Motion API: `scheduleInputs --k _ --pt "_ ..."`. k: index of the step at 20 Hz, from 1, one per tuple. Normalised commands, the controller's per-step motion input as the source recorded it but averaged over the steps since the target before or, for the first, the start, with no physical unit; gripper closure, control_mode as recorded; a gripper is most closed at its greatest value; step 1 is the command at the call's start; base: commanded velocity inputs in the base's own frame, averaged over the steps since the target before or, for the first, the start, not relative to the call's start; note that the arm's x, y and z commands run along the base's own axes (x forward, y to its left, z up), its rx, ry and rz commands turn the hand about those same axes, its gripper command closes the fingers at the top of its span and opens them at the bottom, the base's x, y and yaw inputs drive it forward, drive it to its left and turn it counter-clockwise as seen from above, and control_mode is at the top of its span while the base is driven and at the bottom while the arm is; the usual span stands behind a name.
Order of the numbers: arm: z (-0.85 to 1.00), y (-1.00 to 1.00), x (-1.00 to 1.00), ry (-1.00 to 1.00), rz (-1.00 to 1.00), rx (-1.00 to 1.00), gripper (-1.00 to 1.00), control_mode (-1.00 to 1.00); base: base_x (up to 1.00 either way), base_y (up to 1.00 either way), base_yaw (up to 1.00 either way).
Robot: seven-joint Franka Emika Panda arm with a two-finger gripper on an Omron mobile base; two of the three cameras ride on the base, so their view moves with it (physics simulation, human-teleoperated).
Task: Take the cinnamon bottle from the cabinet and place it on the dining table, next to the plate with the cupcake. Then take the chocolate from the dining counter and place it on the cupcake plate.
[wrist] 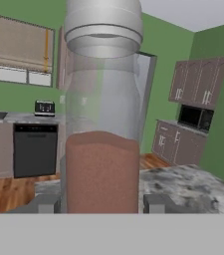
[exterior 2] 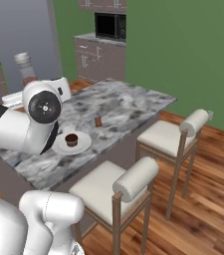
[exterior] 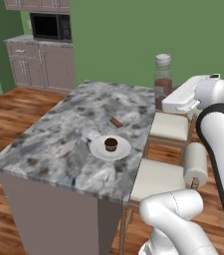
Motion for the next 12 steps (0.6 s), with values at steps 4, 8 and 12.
scheduleInputs --k 4,8,12 --pt "0.0 0.0 0.0 0.0 0.0 0.0 1.0 1.0 0.0 0.03 0.0" --pt "-0.07 0.1 0.02 0.02 -0.06 -0.02 1.0 -1.0 0.02 0.2 -0.07" --pt "-0.37 0.52 0.12 0.09 -0.36 -0.05 1.0 -1.0 0.0 0.0 0.0"
